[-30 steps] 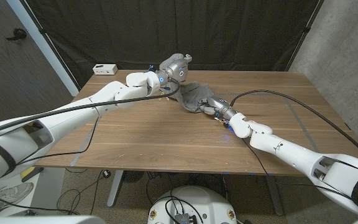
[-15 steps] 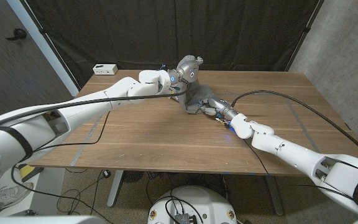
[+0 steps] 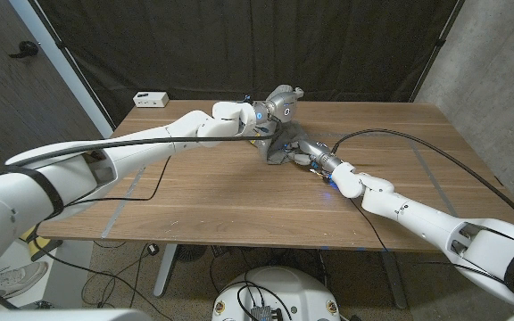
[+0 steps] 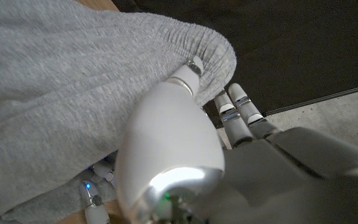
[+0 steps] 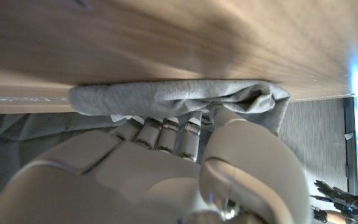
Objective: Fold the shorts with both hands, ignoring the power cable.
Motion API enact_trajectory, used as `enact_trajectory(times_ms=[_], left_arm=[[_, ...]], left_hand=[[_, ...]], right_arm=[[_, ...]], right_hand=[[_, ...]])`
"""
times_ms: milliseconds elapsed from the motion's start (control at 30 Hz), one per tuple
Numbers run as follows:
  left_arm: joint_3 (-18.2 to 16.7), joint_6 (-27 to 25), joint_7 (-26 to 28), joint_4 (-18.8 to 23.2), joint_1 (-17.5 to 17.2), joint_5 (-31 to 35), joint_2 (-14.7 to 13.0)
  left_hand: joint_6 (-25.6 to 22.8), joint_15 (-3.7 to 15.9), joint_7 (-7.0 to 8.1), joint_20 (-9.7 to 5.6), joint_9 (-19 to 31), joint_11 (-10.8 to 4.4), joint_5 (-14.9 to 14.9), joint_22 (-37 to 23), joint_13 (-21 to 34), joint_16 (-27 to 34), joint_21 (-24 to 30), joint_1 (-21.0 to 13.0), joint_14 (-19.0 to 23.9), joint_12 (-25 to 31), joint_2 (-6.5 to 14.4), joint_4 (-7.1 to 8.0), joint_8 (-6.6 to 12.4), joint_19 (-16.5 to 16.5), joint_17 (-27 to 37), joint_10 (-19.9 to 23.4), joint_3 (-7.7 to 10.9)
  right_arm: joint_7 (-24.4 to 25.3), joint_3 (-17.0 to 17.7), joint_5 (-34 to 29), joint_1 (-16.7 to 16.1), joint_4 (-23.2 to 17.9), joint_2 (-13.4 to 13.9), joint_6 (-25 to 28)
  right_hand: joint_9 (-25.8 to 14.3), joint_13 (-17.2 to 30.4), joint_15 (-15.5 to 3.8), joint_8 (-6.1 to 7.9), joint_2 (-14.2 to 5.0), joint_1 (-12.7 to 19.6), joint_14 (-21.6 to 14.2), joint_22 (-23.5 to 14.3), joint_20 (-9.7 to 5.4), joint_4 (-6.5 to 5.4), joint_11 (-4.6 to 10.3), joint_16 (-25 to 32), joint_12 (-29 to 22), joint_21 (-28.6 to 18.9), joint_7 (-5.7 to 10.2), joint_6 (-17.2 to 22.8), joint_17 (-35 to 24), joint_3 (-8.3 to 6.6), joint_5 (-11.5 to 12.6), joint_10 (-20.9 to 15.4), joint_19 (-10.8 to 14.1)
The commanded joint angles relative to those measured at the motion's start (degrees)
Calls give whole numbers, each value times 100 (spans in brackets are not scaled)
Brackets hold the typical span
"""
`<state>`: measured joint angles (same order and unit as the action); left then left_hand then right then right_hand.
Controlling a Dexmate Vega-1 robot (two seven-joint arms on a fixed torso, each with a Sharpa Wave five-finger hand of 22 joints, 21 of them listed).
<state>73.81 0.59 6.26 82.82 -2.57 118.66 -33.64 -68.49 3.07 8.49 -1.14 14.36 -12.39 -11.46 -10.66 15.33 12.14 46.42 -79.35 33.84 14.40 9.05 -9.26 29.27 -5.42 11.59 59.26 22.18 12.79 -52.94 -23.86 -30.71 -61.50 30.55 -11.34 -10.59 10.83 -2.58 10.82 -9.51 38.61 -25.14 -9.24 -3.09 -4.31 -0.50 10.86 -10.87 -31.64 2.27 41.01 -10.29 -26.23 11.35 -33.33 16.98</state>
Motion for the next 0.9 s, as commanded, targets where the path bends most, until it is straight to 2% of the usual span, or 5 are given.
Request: enact_trajectory(times_ms=[33,533,633,767,900], left_arm=[[463,-117,226,-441,209,-281,349],[875,-373,383,-945,231,-632,702],[938,-456,404,-1027,210,-708,760],[998,-586,370,-1076,160,-799,811],[1025,-706,278,-1060,93,-885,824]], left_hand=[[12,1068,29,-32,-10,-4,-27,-17,8,11,30,-50,55,-13,-8,3,25,6,14,35,-20],[183,1069,78,-42,-98,0,-48,-16,13,-9,61,-20,61,-67,2,32,-32,1,10,-34,-55],[335,1069,204,-66,-151,1,-32,-11,19,-9,83,60,87,-105,-15,62,-91,-25,11,-113,-104],[541,1069,261,-71,-218,17,19,-5,19,-16,105,223,90,-161,-42,113,-178,-57,11,-244,-191],[870,1067,281,-93,-269,32,73,5,21,-34,104,432,55,-225,-67,149,-318,-74,10,-452,-290]], right_arm=[[12,2,-20,-8,-58,21,-26],[-29,77,-59,-159,-403,176,151],[-36,109,-68,-205,-512,221,211],[-97,147,-71,-258,-666,284,296],[-145,190,-86,-313,-846,349,386]], right_hand=[[-5,14,-246,-14,26,-18,17,-34,99,10,-7,4,5,13,17,-44,-26,-55,-25,25,125],[-5,13,-259,-25,36,-29,29,-35,99,53,40,9,15,62,58,-97,-27,-93,-29,69,131],[-5,12,-273,-36,40,-28,46,-36,101,70,52,4,22,78,67,-135,-25,-107,-29,97,128],[-5,10,-274,-47,42,-34,59,-36,102,85,104,2,29,96,83,-181,-24,-124,-31,132,133],[-5,9,-279,-51,40,-40,74,-36,103,90,92,0,33,108,99,-204,-25,-132,-32,154,133]])
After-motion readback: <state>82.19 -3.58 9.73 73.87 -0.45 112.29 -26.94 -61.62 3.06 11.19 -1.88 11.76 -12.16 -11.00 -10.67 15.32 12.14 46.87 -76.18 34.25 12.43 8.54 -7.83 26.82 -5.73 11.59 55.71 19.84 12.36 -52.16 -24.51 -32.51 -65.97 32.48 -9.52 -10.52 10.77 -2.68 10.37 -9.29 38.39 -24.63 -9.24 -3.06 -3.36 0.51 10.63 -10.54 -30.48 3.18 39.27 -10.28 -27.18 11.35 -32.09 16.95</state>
